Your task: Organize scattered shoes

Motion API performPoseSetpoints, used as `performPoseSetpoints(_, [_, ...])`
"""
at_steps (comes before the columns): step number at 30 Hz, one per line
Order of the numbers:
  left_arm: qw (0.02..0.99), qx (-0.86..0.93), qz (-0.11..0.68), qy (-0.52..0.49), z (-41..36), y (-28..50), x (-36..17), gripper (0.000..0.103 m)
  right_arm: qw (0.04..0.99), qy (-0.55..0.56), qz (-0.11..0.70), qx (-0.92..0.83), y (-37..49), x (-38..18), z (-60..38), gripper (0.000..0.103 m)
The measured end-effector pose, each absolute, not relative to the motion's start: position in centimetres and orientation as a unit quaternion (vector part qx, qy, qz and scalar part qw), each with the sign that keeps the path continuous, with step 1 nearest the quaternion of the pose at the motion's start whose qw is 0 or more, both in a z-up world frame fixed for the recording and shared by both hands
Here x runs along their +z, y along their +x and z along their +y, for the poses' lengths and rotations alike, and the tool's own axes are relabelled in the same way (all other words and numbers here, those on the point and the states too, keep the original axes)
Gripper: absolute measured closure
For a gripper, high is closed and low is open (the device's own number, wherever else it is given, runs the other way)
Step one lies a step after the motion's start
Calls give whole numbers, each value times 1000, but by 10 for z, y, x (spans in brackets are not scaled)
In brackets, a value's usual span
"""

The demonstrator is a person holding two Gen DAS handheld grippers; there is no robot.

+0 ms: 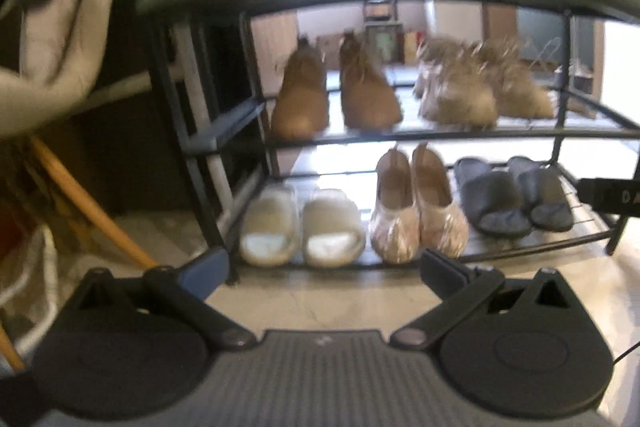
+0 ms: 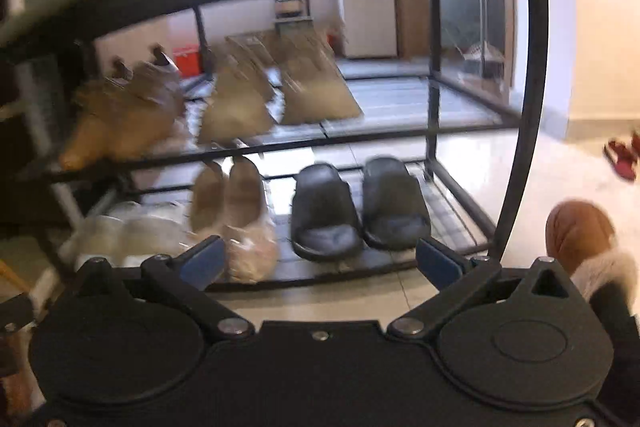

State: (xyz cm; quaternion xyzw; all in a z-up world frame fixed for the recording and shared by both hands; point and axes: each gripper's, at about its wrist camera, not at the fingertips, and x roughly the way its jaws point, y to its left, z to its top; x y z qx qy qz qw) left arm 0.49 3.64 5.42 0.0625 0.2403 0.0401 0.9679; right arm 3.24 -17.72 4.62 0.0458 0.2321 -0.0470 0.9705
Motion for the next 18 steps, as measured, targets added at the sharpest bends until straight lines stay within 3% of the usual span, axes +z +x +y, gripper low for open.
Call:
performPoseSetpoints(8, [974, 41, 221, 32, 53, -12, 112, 1, 979, 3, 200, -21, -13, 117, -139, 0])
performPoseSetpoints(14, [964, 49, 262, 19, 60, 11, 104, 1, 971, 49, 232, -38, -4, 129, -142, 0])
performPoseSetpoints(18, [957, 68, 281, 14, 66, 29, 89, 1, 976, 34, 211, -49, 2, 112, -148, 0])
